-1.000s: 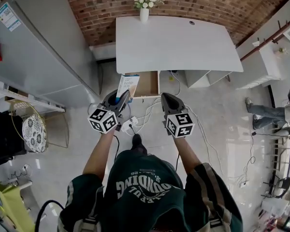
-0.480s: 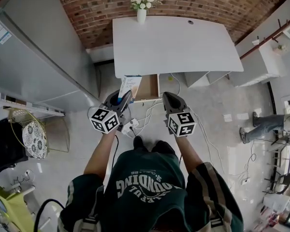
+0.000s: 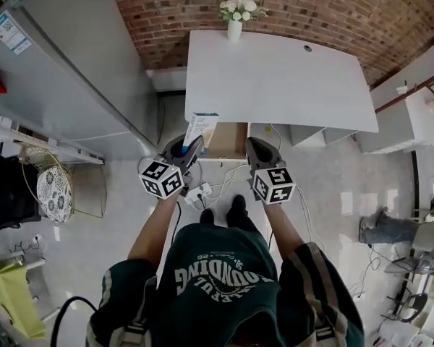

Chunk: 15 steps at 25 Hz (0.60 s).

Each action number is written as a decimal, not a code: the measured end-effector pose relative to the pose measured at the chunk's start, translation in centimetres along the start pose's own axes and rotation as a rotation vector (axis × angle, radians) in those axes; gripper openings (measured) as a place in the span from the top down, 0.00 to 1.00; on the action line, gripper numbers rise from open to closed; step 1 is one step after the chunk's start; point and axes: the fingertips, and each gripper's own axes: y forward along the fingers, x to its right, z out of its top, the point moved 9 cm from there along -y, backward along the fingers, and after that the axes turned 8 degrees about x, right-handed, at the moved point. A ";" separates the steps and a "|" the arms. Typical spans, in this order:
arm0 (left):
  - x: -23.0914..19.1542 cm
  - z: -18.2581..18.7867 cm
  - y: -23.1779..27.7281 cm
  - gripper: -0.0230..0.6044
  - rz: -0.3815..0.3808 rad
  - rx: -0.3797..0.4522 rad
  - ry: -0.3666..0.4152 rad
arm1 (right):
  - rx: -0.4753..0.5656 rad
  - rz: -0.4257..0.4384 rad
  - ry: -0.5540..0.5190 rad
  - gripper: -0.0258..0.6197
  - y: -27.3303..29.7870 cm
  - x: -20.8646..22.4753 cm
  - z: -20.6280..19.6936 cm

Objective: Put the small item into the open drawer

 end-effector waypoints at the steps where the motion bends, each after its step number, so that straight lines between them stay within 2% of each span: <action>1: 0.0 0.1 0.2 0.83 0.014 0.004 0.000 | 0.000 0.016 -0.001 0.92 0.5 0.3 0.2; 6: 0.1 0.1 0.6 0.82 0.116 0.033 0.006 | -0.011 0.125 -0.010 0.92 3.0 2.0 1.1; 15: 2.3 -0.7 2.9 0.83 0.240 0.075 0.022 | -0.061 0.271 -0.019 0.92 4.8 6.5 0.9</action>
